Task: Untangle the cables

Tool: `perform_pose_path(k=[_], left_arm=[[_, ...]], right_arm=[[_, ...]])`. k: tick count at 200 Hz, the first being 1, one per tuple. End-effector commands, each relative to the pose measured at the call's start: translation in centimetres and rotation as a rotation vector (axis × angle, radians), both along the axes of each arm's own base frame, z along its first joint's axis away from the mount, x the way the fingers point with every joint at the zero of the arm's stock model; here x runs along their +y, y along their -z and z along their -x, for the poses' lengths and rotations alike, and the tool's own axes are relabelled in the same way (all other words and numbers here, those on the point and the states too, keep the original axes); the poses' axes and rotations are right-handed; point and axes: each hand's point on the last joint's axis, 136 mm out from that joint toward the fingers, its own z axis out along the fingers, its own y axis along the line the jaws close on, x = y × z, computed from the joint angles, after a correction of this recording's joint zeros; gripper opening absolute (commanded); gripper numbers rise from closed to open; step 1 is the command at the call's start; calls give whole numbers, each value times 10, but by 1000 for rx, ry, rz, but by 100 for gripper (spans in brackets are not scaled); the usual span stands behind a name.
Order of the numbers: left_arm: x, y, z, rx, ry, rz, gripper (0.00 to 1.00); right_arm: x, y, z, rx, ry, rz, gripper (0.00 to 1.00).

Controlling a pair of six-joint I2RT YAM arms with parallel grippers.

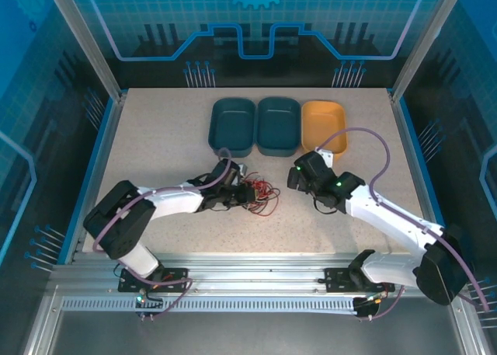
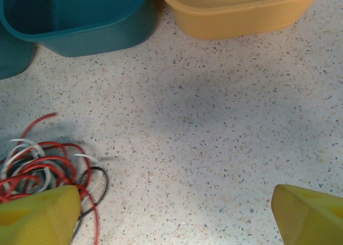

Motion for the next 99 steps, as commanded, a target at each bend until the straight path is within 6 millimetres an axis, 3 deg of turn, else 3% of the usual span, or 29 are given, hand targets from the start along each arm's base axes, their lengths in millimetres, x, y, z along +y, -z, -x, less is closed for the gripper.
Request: perform_pose_path(k=[1,20,36,99], left_arm=[[-35,-17,-4,-20,61,70,13],[-51,-21,-3,-20,101,66,18],[-54,-24,-5,-26,99,65,23],[-24,-40,-5,-101,41,-13,34]], right_arm=[[-8,4,7,8,6,-20,90],[-11,10,12,22,-3,-36,87],[-8,14,15,32,-25,-56,82],[27,21,24,112,-147,-189,61]])
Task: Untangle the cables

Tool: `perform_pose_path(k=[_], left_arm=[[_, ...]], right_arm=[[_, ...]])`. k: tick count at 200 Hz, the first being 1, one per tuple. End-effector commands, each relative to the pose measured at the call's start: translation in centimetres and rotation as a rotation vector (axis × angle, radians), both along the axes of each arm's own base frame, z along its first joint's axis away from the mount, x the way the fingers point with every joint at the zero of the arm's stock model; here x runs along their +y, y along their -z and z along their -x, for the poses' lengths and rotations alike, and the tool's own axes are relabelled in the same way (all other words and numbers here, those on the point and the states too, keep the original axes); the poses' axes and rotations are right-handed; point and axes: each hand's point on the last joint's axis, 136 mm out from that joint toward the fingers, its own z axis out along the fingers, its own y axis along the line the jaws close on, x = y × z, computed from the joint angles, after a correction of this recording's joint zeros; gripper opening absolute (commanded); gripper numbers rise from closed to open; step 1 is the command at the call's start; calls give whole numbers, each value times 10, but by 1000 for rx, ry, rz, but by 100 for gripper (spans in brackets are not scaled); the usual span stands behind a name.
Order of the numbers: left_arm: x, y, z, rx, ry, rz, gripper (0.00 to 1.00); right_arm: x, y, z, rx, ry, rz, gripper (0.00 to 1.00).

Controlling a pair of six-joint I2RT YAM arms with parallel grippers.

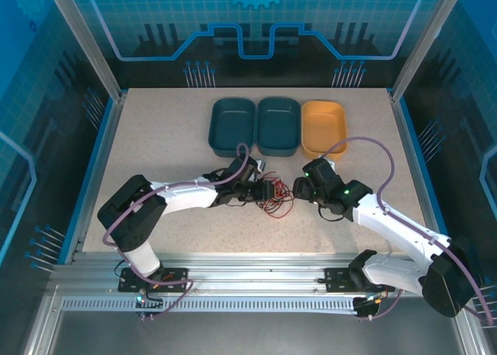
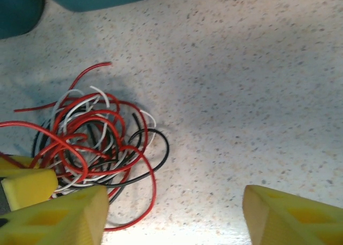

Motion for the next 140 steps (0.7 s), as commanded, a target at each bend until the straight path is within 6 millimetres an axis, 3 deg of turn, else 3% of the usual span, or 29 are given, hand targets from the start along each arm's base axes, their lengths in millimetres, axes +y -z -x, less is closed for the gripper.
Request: perform_pose_path(k=[1,21,52,66,101,140], left_arm=[[17,-16,0,-54,-30,-26,34],[27,-23,-3,-66,-72,-16,44],[41,-32,-10,-81,-134,6,46],[49,-32,-11,-81,-159,3,58],[65,-32,-13,-90,-199,-12,70],[74,-30,-14,-90,-216,-20,94]], right_arm=[[20,3,3,37,-59,-87,60],[38,3,-2,39,-104,-148,53],[57,6,-10,51,-147,-185,45],[62,10,-13,68,-158,-176,44],[71,21,-19,104,-169,-166,37],[87,24,-26,117,-215,-166,35]])
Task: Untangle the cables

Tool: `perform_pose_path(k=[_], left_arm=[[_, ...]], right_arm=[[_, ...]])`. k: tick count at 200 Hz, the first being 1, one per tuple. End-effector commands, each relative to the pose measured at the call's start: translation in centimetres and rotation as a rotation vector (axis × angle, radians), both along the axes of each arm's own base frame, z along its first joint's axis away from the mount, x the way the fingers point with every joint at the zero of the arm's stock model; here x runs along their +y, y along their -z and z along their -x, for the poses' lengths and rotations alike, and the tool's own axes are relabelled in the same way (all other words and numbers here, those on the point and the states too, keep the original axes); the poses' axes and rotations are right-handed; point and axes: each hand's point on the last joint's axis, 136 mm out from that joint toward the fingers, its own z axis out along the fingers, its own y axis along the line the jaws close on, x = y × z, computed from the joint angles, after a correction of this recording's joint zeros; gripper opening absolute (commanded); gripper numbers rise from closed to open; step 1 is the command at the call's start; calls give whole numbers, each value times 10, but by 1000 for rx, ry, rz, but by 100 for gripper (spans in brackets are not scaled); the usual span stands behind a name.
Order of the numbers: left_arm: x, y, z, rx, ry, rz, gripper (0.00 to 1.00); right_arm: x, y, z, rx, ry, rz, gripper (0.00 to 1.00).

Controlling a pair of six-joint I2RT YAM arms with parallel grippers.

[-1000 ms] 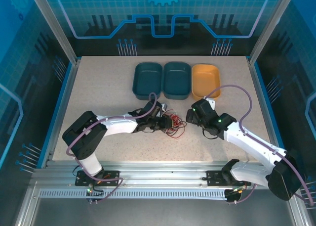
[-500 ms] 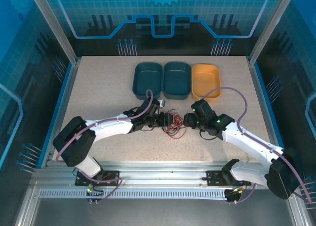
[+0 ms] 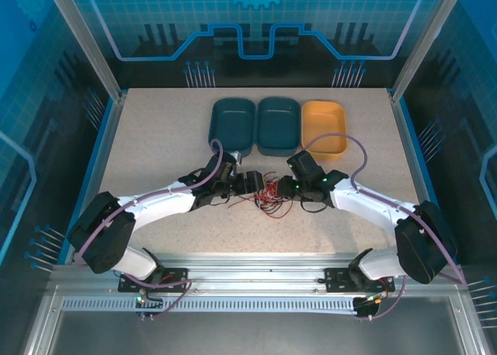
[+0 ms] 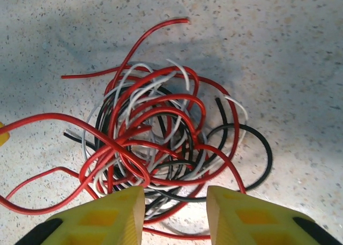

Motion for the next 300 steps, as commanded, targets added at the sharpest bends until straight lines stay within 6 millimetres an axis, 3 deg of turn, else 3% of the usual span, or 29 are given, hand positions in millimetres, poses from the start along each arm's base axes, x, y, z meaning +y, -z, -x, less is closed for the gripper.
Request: perform_pose_path(k=[1,13,66,113,147,204,300], left_arm=[[12,-2,2,-7,-25,-13,95],[15,-2,2,-12,-33,-16,99],[40,-5,0,-32,-110,-49,99],[59,-5,3,-26,-157,-72,99],[66,-6,3,-36,-175,-82,99],[70,-11,0,-63,-192,-93,99],[71,-39,-3,-186,-175,-58,99]], right_arm=[[19,-9,-7,-23,-57,-29,35],[25,-15,-13,-33,-64,-30,35],[35,0,-19,-4,-80,-9,33],[37,11,-22,28,-82,22,23],[35,5,-21,14,-79,24,17],[31,-20,-18,-60,-97,36,6],[34,-97,-16,-272,-152,145,0]])
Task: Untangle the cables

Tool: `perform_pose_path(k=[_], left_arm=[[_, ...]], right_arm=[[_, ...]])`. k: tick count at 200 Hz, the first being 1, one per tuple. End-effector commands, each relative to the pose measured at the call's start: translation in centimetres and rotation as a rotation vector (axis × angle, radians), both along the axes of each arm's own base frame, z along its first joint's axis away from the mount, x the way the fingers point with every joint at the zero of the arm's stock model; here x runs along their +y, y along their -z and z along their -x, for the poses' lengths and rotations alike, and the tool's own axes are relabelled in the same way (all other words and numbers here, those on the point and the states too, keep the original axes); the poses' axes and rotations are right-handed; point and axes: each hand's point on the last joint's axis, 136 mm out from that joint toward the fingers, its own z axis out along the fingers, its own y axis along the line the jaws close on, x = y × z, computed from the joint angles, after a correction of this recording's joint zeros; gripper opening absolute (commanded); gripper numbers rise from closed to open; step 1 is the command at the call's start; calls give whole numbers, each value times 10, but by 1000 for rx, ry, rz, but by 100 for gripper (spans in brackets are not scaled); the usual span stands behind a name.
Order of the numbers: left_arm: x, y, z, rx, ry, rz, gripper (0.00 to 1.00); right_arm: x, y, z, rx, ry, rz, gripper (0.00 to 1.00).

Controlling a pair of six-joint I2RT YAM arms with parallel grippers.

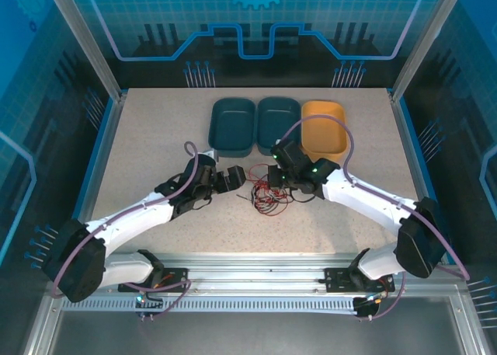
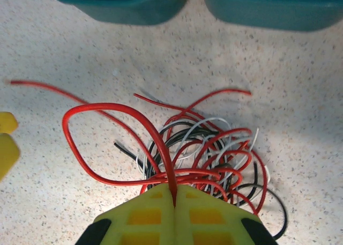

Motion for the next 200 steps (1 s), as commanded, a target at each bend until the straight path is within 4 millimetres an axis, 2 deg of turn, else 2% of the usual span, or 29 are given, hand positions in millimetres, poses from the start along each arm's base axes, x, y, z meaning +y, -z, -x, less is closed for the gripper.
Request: perform_pose_path(k=[1,97,164,200], left_arm=[[5,-12,-3,-70,1,-2,99],[0,-34,2,-188,59,51,99],[-29,-53,12,-267,241,137,99],[-38,-51,22,-273,309,176,92]], right_arm=[[-4,-29,0,-84,-9,44,0],[0,-100,3,-239,-47,-23,0],[-3,-132,6,-295,-50,-63,0],[-3,-146,5,-320,-56,-66,0]])
